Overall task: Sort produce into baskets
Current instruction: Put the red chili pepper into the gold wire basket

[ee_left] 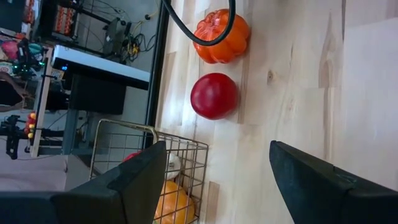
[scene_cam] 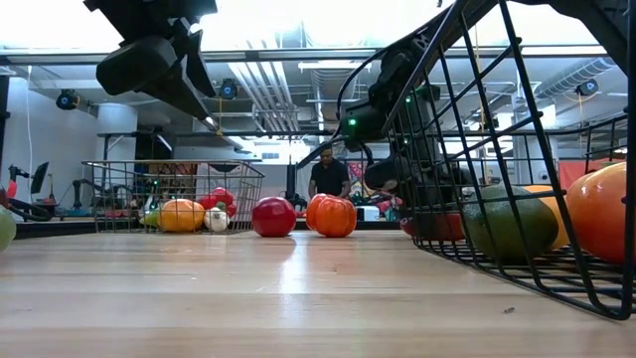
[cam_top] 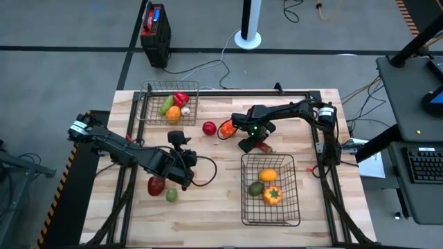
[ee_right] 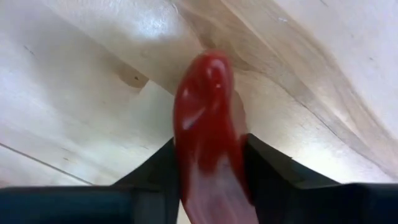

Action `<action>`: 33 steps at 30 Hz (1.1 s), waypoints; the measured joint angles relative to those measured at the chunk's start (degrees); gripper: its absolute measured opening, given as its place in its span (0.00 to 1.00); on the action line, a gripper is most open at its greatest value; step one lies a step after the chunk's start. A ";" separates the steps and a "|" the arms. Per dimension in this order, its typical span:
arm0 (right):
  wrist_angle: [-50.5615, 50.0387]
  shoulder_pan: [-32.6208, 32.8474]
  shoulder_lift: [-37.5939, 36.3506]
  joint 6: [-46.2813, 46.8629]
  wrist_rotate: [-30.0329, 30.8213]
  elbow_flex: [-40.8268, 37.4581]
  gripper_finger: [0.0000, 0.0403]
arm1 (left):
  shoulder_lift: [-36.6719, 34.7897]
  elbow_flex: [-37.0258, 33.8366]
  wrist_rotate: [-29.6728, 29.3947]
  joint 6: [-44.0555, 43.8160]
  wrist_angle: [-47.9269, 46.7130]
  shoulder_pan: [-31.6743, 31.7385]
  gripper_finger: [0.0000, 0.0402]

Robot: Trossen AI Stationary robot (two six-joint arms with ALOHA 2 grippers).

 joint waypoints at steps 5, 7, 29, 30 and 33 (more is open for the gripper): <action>-1.26 -0.15 -2.74 -0.39 0.99 -0.11 0.31 | -0.10 -1.34 -0.30 2.74 4.95 0.04 0.66; -2.04 -0.15 -4.71 -0.37 2.73 -0.11 0.34 | -0.49 -2.59 0.51 4.92 8.43 0.04 0.66; 42.39 10.99 -35.64 -7.98 15.97 -8.49 0.33 | -15.11 -26.73 27.30 12.11 79.11 -1.36 0.66; 45.48 12.14 -36.06 -9.15 16.42 -9.52 0.33 | -14.84 -27.28 27.28 11.45 81.31 -1.38 0.66; 56.36 14.91 -36.70 -12.65 16.60 -13.28 0.32 | -13.36 -27.69 27.12 9.39 84.55 -1.35 0.66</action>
